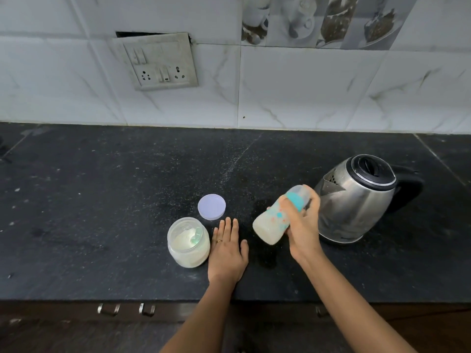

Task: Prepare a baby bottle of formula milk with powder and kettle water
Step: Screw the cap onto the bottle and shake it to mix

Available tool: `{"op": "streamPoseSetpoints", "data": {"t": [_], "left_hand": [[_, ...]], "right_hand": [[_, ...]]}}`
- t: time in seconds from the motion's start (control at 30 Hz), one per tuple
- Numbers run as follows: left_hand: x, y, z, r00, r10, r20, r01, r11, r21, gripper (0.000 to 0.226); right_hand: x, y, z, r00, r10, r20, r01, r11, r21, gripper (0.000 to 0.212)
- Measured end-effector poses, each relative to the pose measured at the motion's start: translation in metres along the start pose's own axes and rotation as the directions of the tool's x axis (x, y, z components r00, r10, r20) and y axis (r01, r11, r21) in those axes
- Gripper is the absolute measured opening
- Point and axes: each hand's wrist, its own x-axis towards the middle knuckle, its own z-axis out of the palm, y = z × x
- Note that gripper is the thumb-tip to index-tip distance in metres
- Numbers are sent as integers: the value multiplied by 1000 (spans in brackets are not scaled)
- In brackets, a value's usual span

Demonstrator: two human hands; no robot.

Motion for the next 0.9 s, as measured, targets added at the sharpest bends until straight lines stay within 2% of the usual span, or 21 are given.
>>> {"op": "streamPoseSetpoints", "data": {"t": [0.03, 0.1, 0.13, 0.17, 0.23, 0.27, 0.3, 0.4, 0.43, 0.53, 0.57, 0.6, 0.67, 0.7, 0.73, 0.83, 0.9], "left_hand": [[0, -1, 0, 1000, 7, 13, -7, 1000, -4, 77], [1, -2, -2, 999, 20, 41, -20, 1000, -7, 81], [1, -2, -3, 999, 19, 44, -18, 1000, -6, 82], [0, -1, -4, 999, 18, 38, -17, 1000, -7, 82], [0, 0, -5, 1000, 11, 12, -11, 1000, -17, 79], [0, 1, -4, 1000, 6, 4, -6, 1000, -22, 77], [0, 0, -4, 1000, 5, 6, -5, 1000, -21, 75], [0, -4, -2, 999, 25, 24, -25, 1000, -4, 66], [0, -4, -2, 999, 24, 31, -24, 1000, -7, 66], [0, -2, -3, 1000, 5, 9, -5, 1000, -30, 75], [0, -1, -2, 1000, 4, 9, -3, 1000, -30, 77], [0, -1, -3, 1000, 10, 16, -9, 1000, -27, 79], [0, -3, -3, 999, 15, 49, -14, 1000, -14, 82], [1, -4, -2, 999, 9, 53, -8, 1000, -11, 82], [1, -4, -2, 999, 4, 45, -4, 1000, -10, 82], [1, -2, -1, 1000, -3, 25, 4, 1000, -17, 78], [1, -2, -1, 1000, -3, 30, 3, 1000, -23, 78]], "right_hand": [[-2, 4, -1, 998, -16, 60, 21, 997, -77, 61], [-15, 10, -2, 963, 30, 269, 39, 968, -247, 70], [-19, 11, -2, 952, 45, 303, 48, 955, -293, 73], [-16, 12, -2, 966, 27, 257, 46, 961, -271, 71], [-8, 10, 1, 999, 28, 18, -27, 998, -58, 57], [-5, 8, 2, 997, 63, -45, -62, 998, 31, 50], [-4, 8, 5, 996, 77, -43, -75, 996, 43, 47], [-13, 7, 9, 978, 45, 202, -15, 989, -146, 61], [-14, 5, 10, 977, 30, 213, 4, 988, -156, 62], [-5, 0, 10, 999, 12, -34, -11, 999, 31, 53], [-4, 1, 10, 998, 29, -58, -26, 998, 52, 53], [-5, 3, 8, 999, 35, -22, -35, 999, -6, 56], [-15, 9, 5, 985, 69, 158, -39, 982, -184, 63], [-19, 8, 5, 977, 74, 200, -32, 979, -203, 63], [-17, 6, 5, 984, 69, 163, -41, 985, -165, 60], [-3, -7, 9, 992, 80, -94, -70, 992, 100, 47], [-2, -5, 9, 998, 44, -50, -42, 998, 45, 50]]}}
